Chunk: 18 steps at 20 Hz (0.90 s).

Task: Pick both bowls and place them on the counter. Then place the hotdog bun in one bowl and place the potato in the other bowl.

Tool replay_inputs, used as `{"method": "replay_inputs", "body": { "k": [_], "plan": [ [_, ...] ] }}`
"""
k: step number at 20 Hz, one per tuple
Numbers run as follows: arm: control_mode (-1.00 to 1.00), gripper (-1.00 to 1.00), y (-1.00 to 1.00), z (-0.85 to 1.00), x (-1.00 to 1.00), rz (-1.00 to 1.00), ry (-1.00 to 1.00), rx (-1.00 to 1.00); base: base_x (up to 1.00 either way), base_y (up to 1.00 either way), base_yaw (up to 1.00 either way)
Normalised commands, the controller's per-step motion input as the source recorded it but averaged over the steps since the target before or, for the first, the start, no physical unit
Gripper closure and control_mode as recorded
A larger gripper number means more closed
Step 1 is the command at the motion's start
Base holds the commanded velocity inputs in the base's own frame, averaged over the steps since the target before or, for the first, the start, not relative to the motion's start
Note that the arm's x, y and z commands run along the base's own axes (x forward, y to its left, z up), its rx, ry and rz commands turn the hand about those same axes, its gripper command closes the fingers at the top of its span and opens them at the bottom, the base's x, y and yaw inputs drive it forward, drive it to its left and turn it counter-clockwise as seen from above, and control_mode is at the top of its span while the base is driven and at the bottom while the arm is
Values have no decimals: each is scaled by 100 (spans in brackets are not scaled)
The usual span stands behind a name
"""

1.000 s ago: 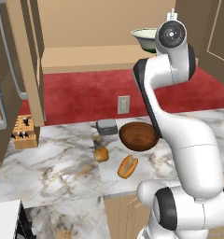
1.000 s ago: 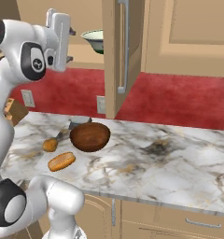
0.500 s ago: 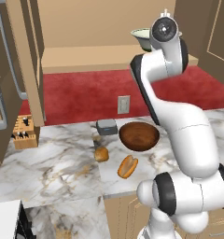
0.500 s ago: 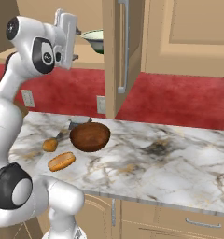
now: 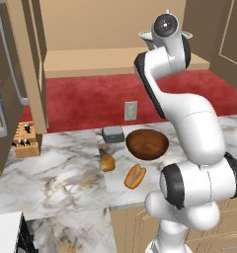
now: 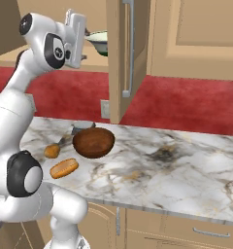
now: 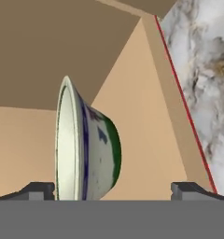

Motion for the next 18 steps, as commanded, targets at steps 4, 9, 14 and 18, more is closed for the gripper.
{"method": "replay_inputs", "body": {
  "k": [4,9,14,18],
  "plan": [
    [-100,-100,0,0,47,0,0,0,0,0,0],
    [-100,-100,-4,-6,44,0,5,0,0,0,0],
    [-100,-100,-5,-1,46,0,4,0,0,0,0],
    [-100,-100,-4,0,46,0,4,0,0,0,0]
  ]
}}
